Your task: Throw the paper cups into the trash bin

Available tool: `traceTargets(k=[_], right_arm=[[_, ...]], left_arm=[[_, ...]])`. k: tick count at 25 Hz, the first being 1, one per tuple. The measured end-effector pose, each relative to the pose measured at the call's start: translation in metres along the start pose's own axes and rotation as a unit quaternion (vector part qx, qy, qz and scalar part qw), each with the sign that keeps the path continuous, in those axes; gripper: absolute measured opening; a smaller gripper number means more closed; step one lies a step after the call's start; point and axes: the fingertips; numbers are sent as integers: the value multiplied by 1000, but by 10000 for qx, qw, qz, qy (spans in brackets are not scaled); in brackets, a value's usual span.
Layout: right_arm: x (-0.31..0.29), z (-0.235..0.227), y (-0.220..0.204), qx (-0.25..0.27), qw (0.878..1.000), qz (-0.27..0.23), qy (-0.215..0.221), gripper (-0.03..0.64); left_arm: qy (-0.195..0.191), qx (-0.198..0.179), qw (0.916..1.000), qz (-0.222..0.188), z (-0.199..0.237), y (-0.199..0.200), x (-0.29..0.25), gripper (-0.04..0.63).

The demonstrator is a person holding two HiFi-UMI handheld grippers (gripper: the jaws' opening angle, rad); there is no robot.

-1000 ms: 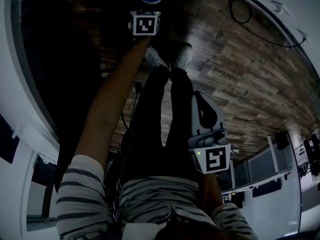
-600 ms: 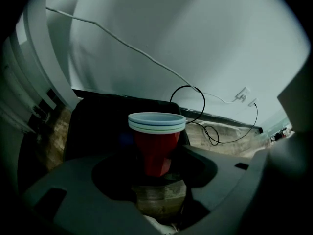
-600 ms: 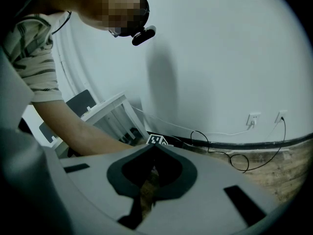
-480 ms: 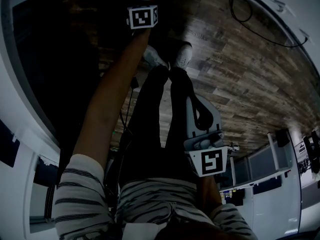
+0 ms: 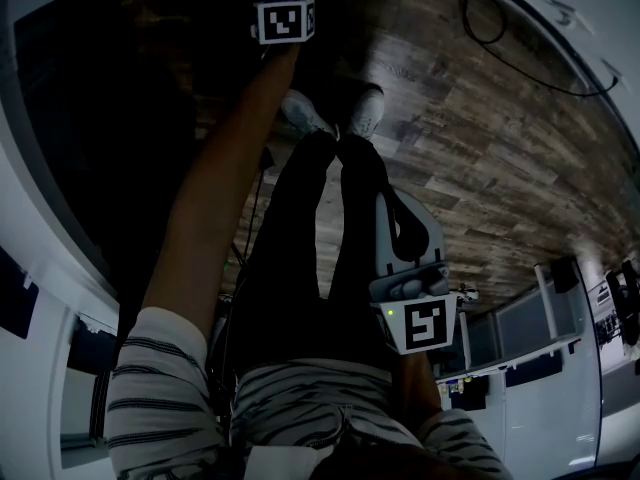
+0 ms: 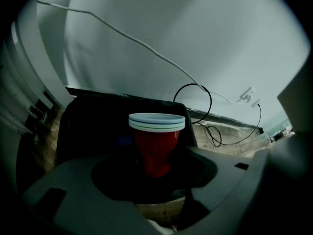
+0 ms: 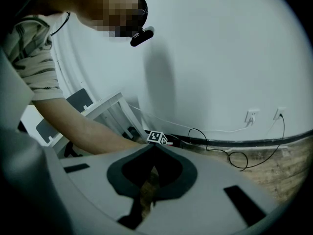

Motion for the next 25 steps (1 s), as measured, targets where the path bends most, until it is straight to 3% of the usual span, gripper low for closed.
traceTargets(k=[25], right_arm=[[-6,-6,-6,55,9999,14,-108,9]], left_arm=[[-98,78,9999,-17,8,24,-10,266]])
Point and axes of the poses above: the fingertips, and each gripper's own axes: x backward along the fingers, z to its left, y out of its top, and after that the axes turned 7 degrees about z, right-handed
